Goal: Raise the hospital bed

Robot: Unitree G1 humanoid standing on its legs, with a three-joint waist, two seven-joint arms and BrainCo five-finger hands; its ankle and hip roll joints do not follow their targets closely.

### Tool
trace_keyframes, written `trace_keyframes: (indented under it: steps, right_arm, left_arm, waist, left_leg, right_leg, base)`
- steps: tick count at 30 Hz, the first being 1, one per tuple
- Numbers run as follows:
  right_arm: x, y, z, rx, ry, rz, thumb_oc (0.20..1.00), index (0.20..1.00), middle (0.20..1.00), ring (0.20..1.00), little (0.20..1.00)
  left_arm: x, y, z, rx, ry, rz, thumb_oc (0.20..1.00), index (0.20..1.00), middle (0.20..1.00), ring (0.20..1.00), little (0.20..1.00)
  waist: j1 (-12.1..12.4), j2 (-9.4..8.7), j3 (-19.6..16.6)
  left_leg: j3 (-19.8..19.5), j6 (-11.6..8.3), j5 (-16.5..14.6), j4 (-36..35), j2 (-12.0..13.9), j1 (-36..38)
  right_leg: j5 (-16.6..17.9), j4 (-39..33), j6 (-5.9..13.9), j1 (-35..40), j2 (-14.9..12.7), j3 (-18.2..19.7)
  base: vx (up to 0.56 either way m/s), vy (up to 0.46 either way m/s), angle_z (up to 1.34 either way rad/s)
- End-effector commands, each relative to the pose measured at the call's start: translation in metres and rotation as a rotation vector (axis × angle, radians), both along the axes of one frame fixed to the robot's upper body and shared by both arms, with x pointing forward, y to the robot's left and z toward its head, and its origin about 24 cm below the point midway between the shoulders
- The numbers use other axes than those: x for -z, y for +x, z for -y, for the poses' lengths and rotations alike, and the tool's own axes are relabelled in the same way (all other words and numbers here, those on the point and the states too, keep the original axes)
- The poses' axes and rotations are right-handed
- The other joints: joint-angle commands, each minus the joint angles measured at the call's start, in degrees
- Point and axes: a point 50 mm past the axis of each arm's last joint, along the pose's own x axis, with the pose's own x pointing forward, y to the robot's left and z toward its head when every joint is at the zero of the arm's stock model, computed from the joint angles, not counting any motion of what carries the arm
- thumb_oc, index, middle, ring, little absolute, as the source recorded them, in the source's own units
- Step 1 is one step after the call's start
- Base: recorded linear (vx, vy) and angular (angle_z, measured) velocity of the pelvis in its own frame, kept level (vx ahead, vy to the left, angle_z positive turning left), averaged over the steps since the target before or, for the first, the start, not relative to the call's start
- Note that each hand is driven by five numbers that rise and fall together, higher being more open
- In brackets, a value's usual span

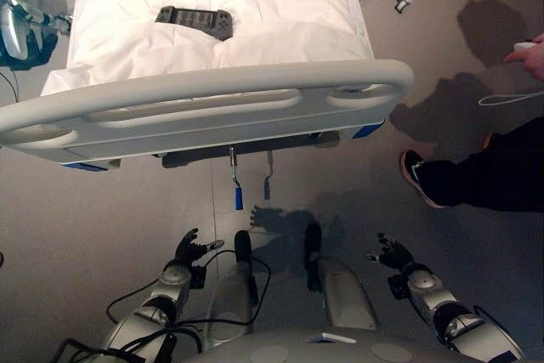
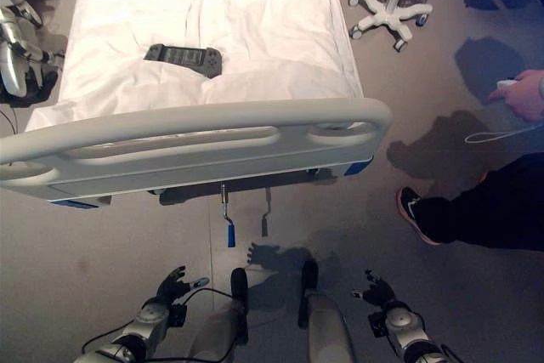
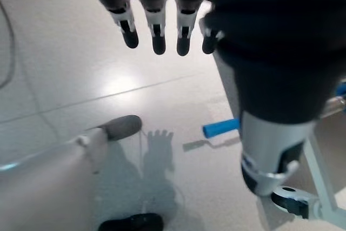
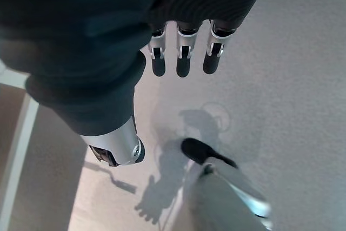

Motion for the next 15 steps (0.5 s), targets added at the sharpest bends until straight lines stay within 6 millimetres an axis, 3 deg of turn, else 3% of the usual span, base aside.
trace_keyframes:
  steps: [1,15]
  right_arm:
    - [-0.0091,0.0118,-0.0005,-0.043,-0.027,0.065,1.0,1.0,1.0,1.0,1.0]
    - [-0.0128,0.0179,-0.0029,-0.065,-0.022,0.086,1.0,1.0,1.0,1.0,1.0]
  left_arm:
    - [-0.0157,0.0162,-0.015,-0.063,0.015,0.095,1.0,1.0,1.0,1.0,1.0]
    - [-0.018,0.0185,-0.0195,-0.114,-0.004,0.108,1.0,1.0,1.0,1.0,1.0]
  waist:
    - [-1.2,-3.13,-0.3]
    - [-1.6,-4.12,-0.7]
  left_leg:
    - [-1.2,0.36,0.4,2.8,-1.1,-1.2]
    - [-1.0,0.29,0.1,3.8,-1.1,-3.7]
  right_leg:
    - [8.1,-7.1,6.21,1.6,-2.1,0.9]
    - [8.4,-6.6,6.22,-1.2,-2.0,1.5]
  base:
    - [0.0,0.0,0.0]
    - [0.0,0.0,0.0]
